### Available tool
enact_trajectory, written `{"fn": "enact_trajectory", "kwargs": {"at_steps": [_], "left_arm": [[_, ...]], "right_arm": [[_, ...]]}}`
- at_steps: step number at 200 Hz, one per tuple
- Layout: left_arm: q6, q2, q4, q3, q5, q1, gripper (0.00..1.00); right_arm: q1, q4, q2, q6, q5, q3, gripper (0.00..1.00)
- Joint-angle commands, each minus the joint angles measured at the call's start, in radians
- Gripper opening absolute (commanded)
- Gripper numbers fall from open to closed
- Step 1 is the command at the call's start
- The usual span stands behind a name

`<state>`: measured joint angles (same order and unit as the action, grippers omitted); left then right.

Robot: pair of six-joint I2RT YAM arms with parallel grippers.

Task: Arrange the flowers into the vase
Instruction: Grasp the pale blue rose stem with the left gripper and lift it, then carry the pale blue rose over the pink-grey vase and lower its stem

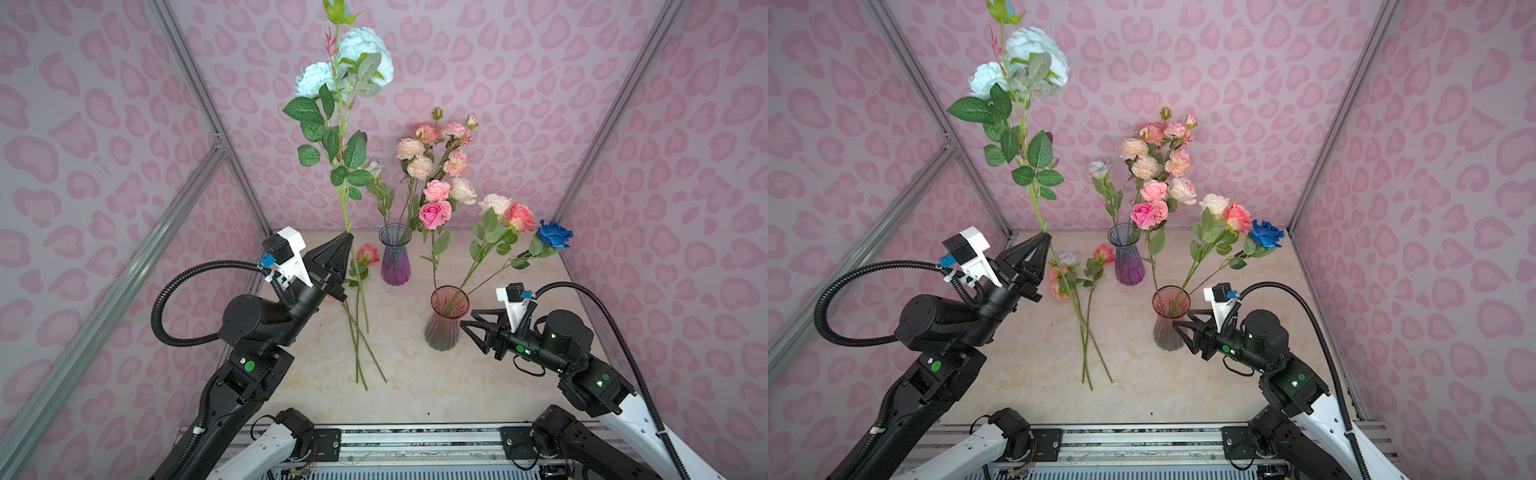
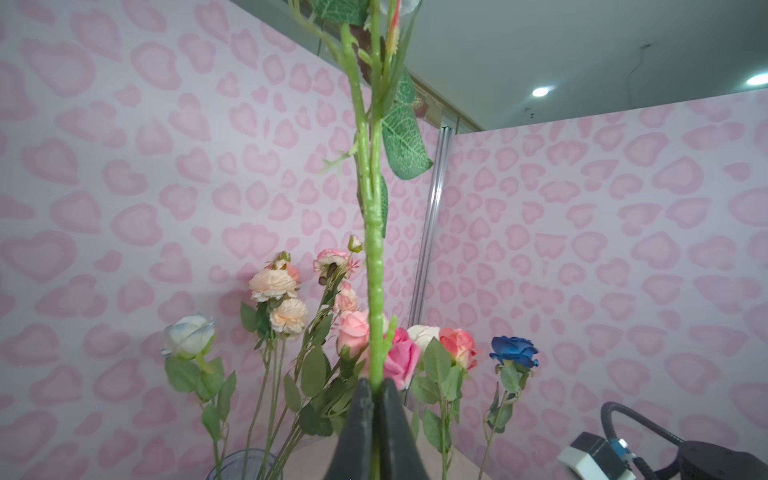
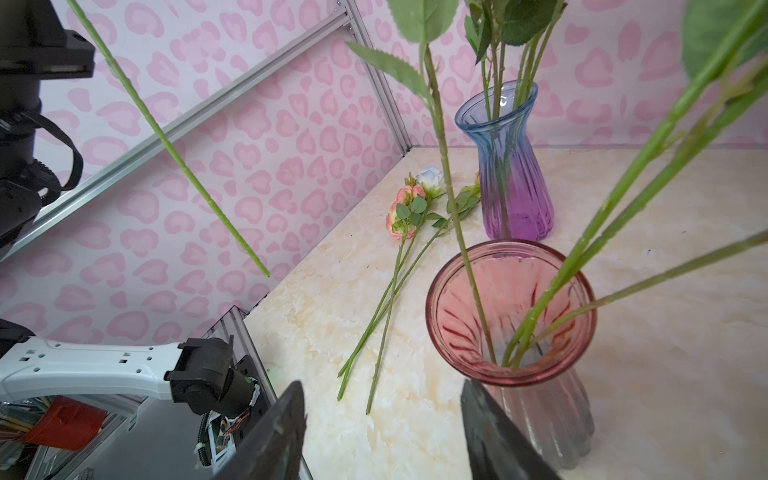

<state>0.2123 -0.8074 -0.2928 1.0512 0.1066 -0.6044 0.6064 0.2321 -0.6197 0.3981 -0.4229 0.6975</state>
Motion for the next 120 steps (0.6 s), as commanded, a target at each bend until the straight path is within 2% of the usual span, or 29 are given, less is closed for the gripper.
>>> {"fn": "enact_trajectory", "kwargs": {"at_steps": [1,36,76,120], "left_arm": [[-0.050,-0.042,-0.141,0.041,-0.005,-0.066,0.03],[-0.082,-0.162,-0.307,0.101,-0.017,-0.189,0.03],[-0.199,-0.353,-0.428,0.176,-0.042,-0.362,0.03],[-0.249,-0.536,-0.537,0.215,-0.105,-0.420,0.03]], "right_arm": [[0.000,0.019,0.000,-0.034,0.049,0.013,0.60],[-0.005,0.037,0.003,-0.051,0.114,0.011,0.60],[-0.033,0.053,0.049,-0.043,0.155,-0.015,0.60],[-0.053,0.075,0.098,-0.027,0.178,-0.033,0.60]]}}
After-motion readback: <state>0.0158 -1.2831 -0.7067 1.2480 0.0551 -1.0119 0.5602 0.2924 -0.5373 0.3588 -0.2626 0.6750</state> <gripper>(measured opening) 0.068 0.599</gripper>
